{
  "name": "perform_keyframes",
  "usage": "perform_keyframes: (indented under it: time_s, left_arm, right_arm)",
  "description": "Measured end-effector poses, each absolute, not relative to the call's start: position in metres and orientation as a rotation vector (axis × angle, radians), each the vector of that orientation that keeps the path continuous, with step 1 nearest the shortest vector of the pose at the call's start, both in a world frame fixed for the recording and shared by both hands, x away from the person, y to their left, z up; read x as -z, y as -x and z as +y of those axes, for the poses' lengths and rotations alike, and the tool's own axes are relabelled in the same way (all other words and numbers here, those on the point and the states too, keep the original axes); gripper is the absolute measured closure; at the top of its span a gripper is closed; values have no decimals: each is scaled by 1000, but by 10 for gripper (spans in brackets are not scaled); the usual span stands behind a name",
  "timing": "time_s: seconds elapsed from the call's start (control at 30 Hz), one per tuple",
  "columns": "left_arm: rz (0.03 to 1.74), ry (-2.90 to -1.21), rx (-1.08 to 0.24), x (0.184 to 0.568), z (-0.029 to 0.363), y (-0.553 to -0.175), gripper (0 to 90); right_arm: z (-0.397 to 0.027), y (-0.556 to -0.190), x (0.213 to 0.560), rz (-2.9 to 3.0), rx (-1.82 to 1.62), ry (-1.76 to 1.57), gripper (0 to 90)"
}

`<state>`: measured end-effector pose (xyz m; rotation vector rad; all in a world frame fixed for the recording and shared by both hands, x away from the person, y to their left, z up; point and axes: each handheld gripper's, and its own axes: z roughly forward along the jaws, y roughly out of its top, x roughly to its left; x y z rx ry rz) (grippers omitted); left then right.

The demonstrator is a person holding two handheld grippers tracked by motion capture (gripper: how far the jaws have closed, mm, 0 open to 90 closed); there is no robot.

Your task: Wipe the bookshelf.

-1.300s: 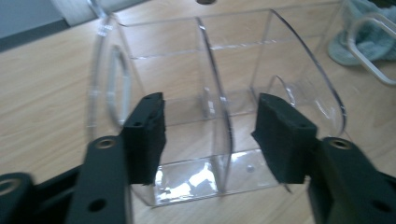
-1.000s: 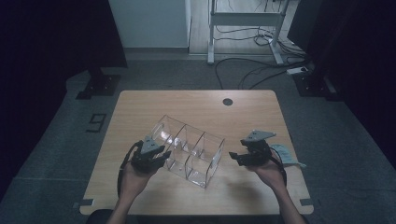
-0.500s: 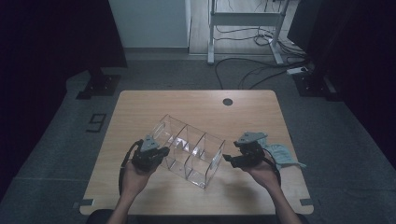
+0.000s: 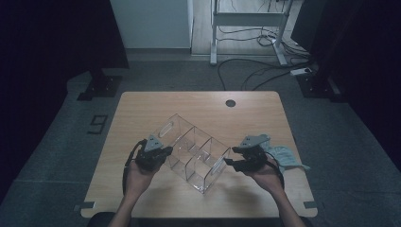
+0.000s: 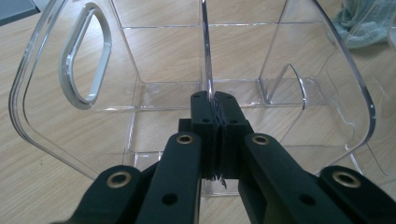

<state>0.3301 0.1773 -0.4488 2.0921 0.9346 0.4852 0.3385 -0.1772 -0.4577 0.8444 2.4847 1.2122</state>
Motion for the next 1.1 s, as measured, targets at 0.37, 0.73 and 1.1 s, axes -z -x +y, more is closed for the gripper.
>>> perform_keyframes:
  time_s: [0.37,0.73,1.1]
  left_arm:
    - [944,-2094,-549,451,175,-338,853]
    - [921,-2095,-516,430,175,-312,514]
    - [808,-2186,-398,438,153,-296,543]
  right_arm:
    - [-167,-332,457,2516,-1193,-819,469]
    - [-168,-330,455,2506,-1187,-820,487]
    - [-170,-328,453,2499,-1191,-820,505]
